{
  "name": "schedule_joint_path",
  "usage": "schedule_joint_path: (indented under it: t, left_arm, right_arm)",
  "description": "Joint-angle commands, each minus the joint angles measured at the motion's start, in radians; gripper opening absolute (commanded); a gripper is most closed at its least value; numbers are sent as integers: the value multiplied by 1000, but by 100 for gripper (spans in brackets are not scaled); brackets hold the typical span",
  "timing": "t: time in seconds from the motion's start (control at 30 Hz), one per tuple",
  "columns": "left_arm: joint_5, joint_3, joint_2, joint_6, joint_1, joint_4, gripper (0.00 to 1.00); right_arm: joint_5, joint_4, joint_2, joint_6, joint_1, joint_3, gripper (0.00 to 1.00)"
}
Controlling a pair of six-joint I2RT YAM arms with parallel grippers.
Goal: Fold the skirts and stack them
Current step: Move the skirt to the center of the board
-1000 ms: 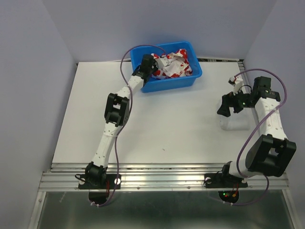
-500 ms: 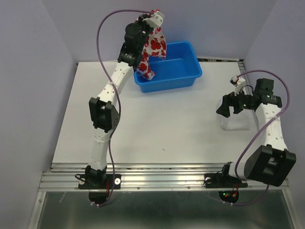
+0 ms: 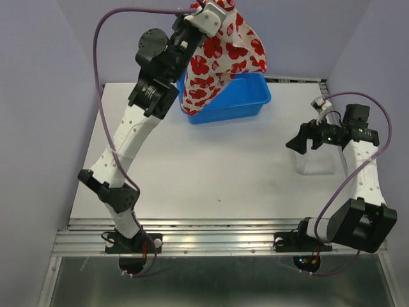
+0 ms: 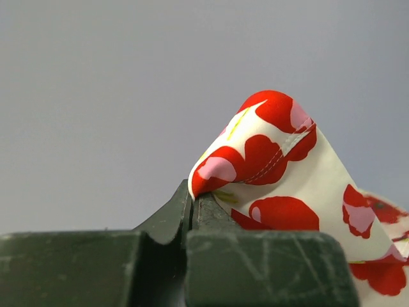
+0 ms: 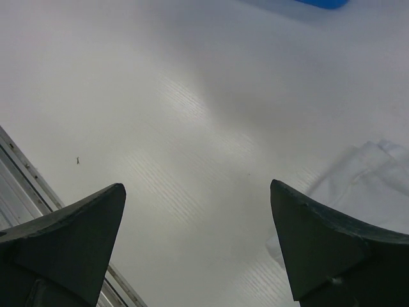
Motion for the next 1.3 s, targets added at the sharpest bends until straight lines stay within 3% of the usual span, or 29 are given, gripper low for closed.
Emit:
schedule_joint_path:
  t: [0.0, 0.13, 0.27, 0.47, 0.63, 0.8, 0.9, 0.97, 1.1, 1.2, 1.27]
  left_arm:
    - [-33, -94, -174, -120, -53, -116, 0]
    - [38, -440, -335, -291, -83, -213, 0]
    - [237, -807, -500, -372, -86, -225, 0]
    - [415, -1151, -536, -362, -83, -226, 0]
    - [532, -1230, -415, -331, 1, -227, 0]
    - [605, -1190, -294, -312, 100, -253, 0]
    - [618, -1182, -275, -305, 143, -268, 0]
    - [621, -1182, -288, -306, 161, -279, 0]
    - [589, -1206, -320, -299, 201, -289, 0]
    - [566, -1226, -323, -291, 210, -309, 9]
    - [579, -1223, -318, -296, 229, -326, 21]
  right_arm:
    - [-121, 5, -43, -9, 4, -11, 100]
    - [-108, -74, -45, -98, 4, -23, 99]
    - [-68, -155, -60, -199, 4, -53, 98]
    - [7, -199, -68, -289, 4, -111, 96]
    - [20, -287, -33, -346, 4, -129, 95]
    - [-2, -278, -37, -302, 69, -189, 91]
    - [0, -177, -56, -153, 173, -232, 89]
    - [35, -115, -60, -27, 322, -243, 87]
    - [98, 49, -62, 100, 507, -252, 88]
    - [107, 106, -11, 158, 608, -247, 89]
    - [152, 152, 26, 195, 659, -250, 89]
